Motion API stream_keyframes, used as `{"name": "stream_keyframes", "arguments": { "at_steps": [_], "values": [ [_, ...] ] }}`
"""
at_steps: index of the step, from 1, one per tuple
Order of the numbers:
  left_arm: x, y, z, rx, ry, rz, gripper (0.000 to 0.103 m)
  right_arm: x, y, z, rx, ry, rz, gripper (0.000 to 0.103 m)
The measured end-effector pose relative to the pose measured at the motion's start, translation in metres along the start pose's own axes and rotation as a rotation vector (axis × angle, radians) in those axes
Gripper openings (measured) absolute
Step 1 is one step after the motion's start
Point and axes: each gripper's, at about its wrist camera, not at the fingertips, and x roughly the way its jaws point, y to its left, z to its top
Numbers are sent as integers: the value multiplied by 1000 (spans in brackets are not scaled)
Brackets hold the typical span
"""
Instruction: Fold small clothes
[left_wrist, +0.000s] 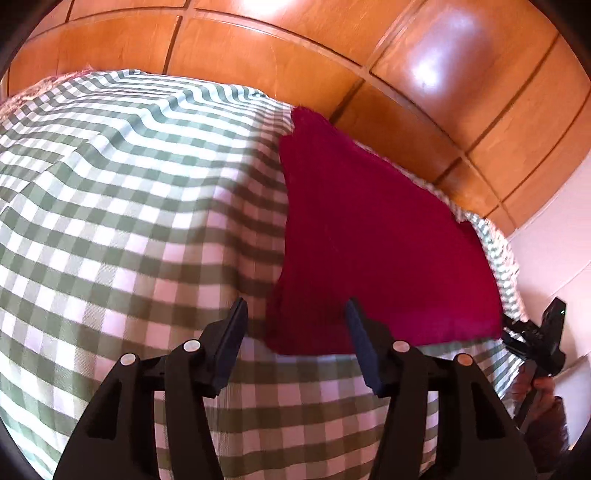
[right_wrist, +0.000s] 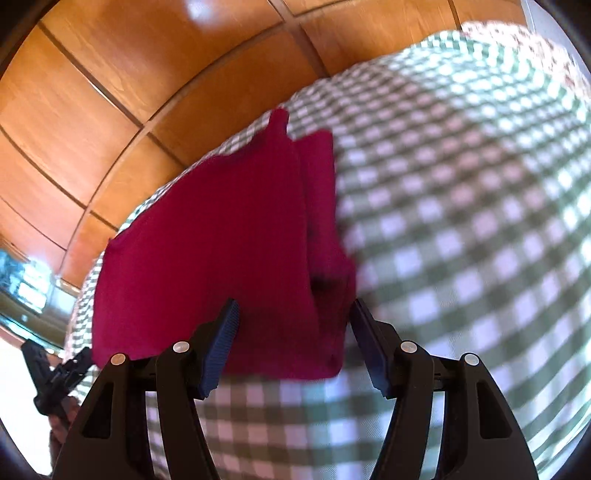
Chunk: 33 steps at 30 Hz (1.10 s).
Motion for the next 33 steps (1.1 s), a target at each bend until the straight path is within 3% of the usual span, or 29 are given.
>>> {"name": "stream_keyframes", "arguments": {
  "at_steps": [1, 2, 3, 4, 5, 8, 14, 16, 19, 20, 21, 23, 25, 28, 30, 33],
  "values": [
    [5, 0, -2, 4, 10, -1, 41, 1, 1, -3, 1, -11, -2, 62],
    [9, 1, 0, 1, 19, -9, 29, 1, 1, -6, -2, -19, -10, 57],
    [13, 1, 1, -5, 23, -6, 25, 3, 3, -7, -13, -14, -22, 42],
    [14, 0, 2, -3, 24, -5, 20, 4, 5, -6, -20, -7, -26, 37],
    [15, -1, 3, 2, 28, -6, 15, 4, 9, -4, -36, 0, -26, 26],
    [11, -7, 4, 38, 30, 18, 10, -8, 18, -1, -88, -8, -49, 18],
    [-23, -13, -21, 115, 56, 31, 9, -39, 17, -15, -158, 7, -55, 15],
    [-32, -16, -37, 131, 75, 29, 9, -44, 7, -30, -163, 35, -73, 15],
    [-42, -24, -53, 161, 89, 88, 15, -48, -3, -46, -151, 58, -83, 15],
    [-46, -28, -54, 170, 76, 129, 23, -51, -4, -50, -146, 55, -79, 15],
    [-49, -31, -52, 174, 56, 172, 45, -51, -4, -50, -143, 53, -77, 15],
    [-56, -38, -42, 187, -4, 238, 56, -50, -3, -50, -137, 55, -80, 16],
    [-59, -45, -30, 213, -50, 293, 56, -49, -3, -45, -123, 53, -86, 24],
    [-59, -49, -16, 225, -83, 315, 56, -52, 2, -36, -128, 16, -112, 38],
    [-58, -49, -8, 233, -99, 337, 56, -54, 5, -29, -132, -6, -121, 53],
    [-55, -52, -4, 233, -109, 360, 58, -53, 12, -19, -158, -33, -143, 55]
  ]
}}
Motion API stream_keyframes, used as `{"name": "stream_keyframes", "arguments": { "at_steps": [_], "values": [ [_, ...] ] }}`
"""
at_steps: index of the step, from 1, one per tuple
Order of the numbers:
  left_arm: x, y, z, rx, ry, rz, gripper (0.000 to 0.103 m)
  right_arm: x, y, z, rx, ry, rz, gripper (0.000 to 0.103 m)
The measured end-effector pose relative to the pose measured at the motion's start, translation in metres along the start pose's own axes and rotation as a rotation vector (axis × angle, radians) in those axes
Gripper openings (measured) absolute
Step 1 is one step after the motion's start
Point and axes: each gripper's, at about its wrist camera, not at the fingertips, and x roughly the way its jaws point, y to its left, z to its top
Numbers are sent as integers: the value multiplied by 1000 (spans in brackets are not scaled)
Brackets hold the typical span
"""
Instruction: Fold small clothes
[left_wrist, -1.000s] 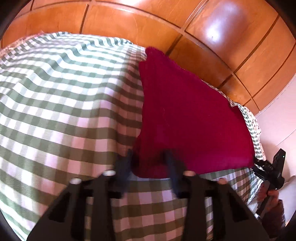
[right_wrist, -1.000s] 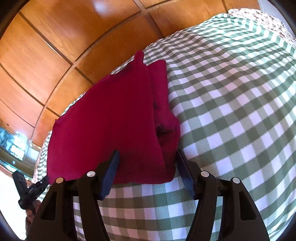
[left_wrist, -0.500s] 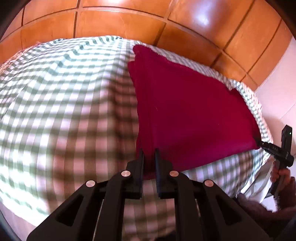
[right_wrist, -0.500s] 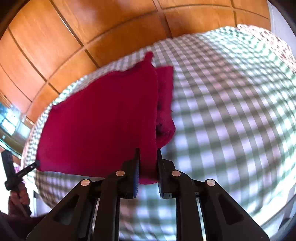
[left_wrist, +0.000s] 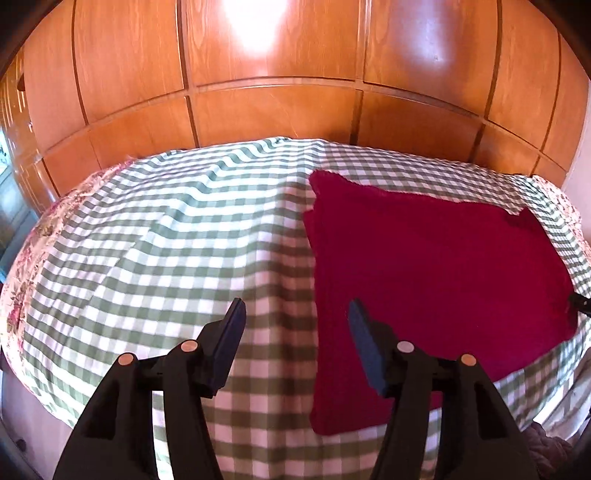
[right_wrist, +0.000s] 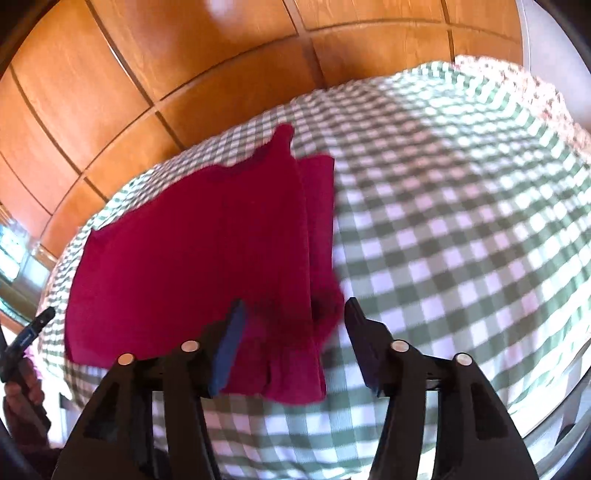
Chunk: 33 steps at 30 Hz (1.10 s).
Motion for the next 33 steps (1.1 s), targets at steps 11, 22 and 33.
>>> {"name": "stream_keyframes", "arguments": {
  "at_steps": [11, 22, 33],
  "values": [
    [19, 7, 11, 6, 12, 64, 58, 19, 29, 45, -31, -51, 1, 55],
    [41, 3, 18, 17, 46, 46, 58, 39, 35, 41, -18, -22, -4, 55],
    [92, 2, 19, -77, 166, -82, 7, 26, 29, 63, -23, -65, -39, 55]
  ]
}}
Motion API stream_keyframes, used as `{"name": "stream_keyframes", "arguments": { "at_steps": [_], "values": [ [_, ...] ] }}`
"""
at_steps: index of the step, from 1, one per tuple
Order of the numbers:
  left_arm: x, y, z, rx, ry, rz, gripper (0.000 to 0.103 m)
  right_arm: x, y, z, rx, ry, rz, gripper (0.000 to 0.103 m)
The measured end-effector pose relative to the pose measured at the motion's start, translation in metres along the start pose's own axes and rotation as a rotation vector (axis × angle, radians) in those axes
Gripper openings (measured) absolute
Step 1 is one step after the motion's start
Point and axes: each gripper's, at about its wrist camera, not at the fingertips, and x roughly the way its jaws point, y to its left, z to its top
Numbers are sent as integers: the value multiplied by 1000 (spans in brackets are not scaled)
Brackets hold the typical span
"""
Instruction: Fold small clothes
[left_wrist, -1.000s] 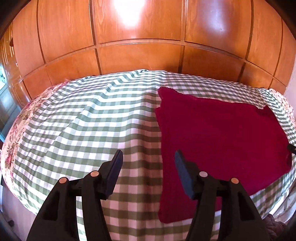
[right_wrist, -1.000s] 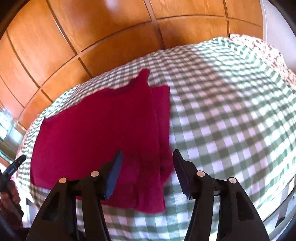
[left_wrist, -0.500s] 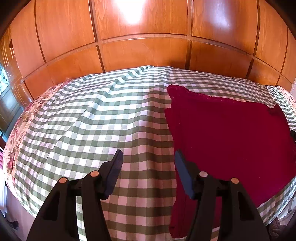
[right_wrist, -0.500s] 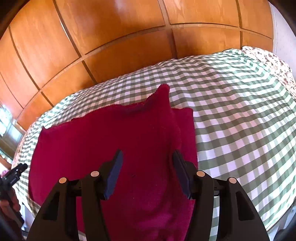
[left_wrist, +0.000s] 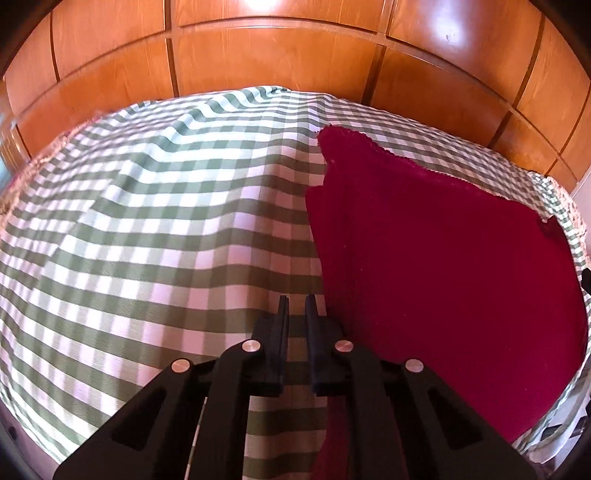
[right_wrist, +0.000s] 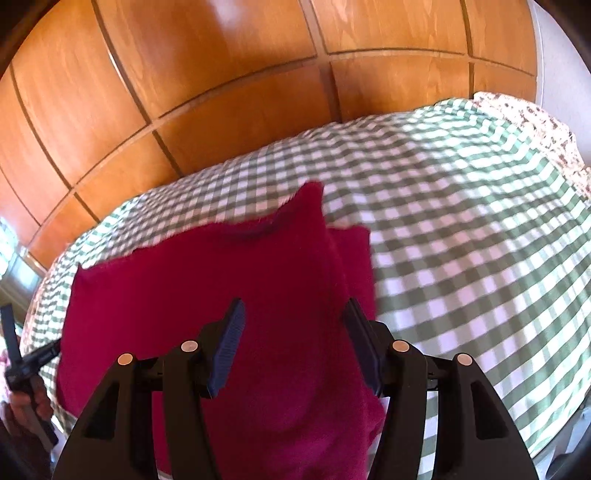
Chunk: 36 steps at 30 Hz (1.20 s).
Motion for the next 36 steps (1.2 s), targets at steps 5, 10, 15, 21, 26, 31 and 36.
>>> {"name": "stream_keyframes", "arguments": {
  "at_steps": [5, 10, 15, 21, 26, 31, 36],
  "values": [
    [-12, 22, 3, -141, -34, -104, 42, 18, -3, 21, 9, 3, -10, 55],
    [-18, 29, 9, -183, -60, -175, 42, 43, 3, 31, -25, 35, -42, 55],
    [-12, 13, 18, -150, -61, -208, 44, 49, 15, 29, -101, 54, -110, 8],
    [6, -13, 28, -80, -33, -165, 13, 20, 12, 39, -113, -46, -156, 5],
    [23, -23, 37, -38, -35, -27, 3, 42, 2, 39, -93, -8, -204, 5],
    [47, -3, 33, -133, 43, 60, 6, 73, -8, 21, -21, 27, -196, 5],
    [13, -3, 30, -146, -68, 91, 11, 68, -17, 21, 0, 17, -166, 23]
  ]
}}
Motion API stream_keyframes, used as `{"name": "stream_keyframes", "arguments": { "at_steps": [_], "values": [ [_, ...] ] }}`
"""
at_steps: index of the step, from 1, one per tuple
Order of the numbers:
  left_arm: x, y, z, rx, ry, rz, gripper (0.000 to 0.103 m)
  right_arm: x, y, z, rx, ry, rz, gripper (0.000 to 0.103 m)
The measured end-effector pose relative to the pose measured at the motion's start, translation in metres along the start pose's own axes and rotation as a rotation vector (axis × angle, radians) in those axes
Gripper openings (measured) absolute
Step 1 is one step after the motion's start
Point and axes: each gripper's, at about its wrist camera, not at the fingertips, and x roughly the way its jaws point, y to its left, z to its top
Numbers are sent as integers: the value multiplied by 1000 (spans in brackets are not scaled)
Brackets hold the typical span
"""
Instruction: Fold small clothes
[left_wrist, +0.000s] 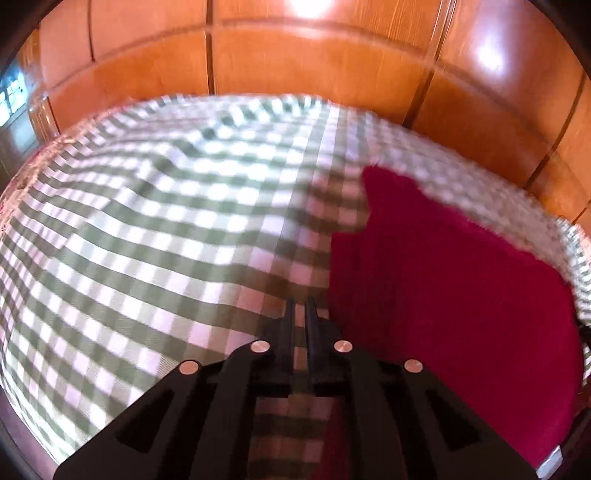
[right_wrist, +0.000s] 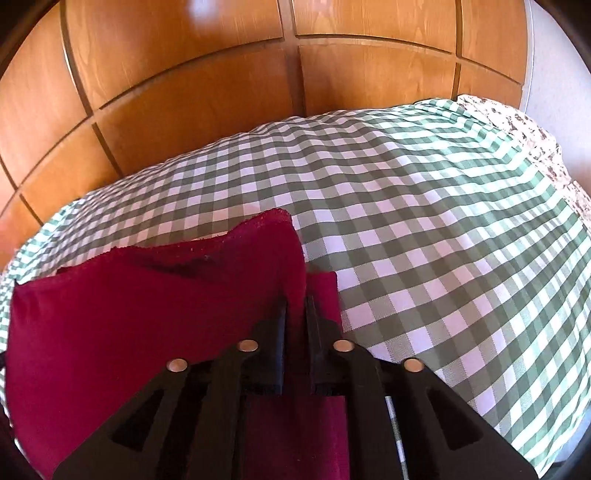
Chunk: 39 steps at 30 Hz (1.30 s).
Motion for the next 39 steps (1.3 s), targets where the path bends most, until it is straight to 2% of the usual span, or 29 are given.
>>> {"name": "stream_keyframes", "arguments": {
  "at_steps": [1, 3, 5, 7, 8, 9, 10, 12, 13, 14, 17, 18, 22, 24, 28, 35, 37, 39],
  "values": [
    [-12, 0, -2, -9, -42, -9, 14, 0, -1, 1, 8, -1, 3, 26],
    [-33, -1, -5, -6, -117, -37, 18, 1, -6, 0, 39, -2, -22, 58],
    [-48, -11, -9, 58, -173, -88, 21, 2, -11, -1, 84, 5, -2, 61],
    [-50, -28, -13, 159, -193, -101, 23, 3, -14, -2, 102, 8, 11, 62],
    [-45, -34, -13, 189, -184, -86, 26, 3, -14, -2, 98, 7, 6, 62],
    [-28, -40, -10, 210, -132, -29, 25, 3, -14, -2, 96, 8, 1, 64],
    [-12, -39, -9, 194, -73, 5, 25, 3, -14, -1, 99, 12, -1, 65],
    [20, -28, -11, 109, 54, 3, 35, 1, -19, -1, 119, 23, 8, 69],
    [19, -20, -10, 58, 36, -11, 39, -2, -22, -1, 126, 28, 22, 70],
    [16, -19, -9, 56, 24, -2, 44, -5, -24, -2, 131, 35, 44, 70],
    [8, -18, -11, 83, 2, 7, 44, -20, -37, -13, 180, 77, 218, 81],
    [4, -18, -13, 83, -10, 5, 44, -24, -40, -19, 194, 91, 275, 81],
    [-25, -24, -22, 129, -89, 8, 43, -37, -46, -46, 227, 128, 410, 82],
    [-38, -30, -29, 152, -123, -13, 51, -38, -46, -60, 245, 139, 447, 82],
    [-55, -39, -41, 170, -132, -63, 52, -43, -43, -73, 273, 103, 466, 83],
    [-57, -58, -54, 209, -113, -108, 51, -41, -33, -72, 263, 109, 505, 84],
    [-55, -63, -57, 225, -106, -111, 51, -40, -29, -73, 243, 112, 509, 76],
    [-58, -71, -63, 238, -95, -111, 51, -38, -26, -74, 231, 122, 520, 61]
  ]
}}
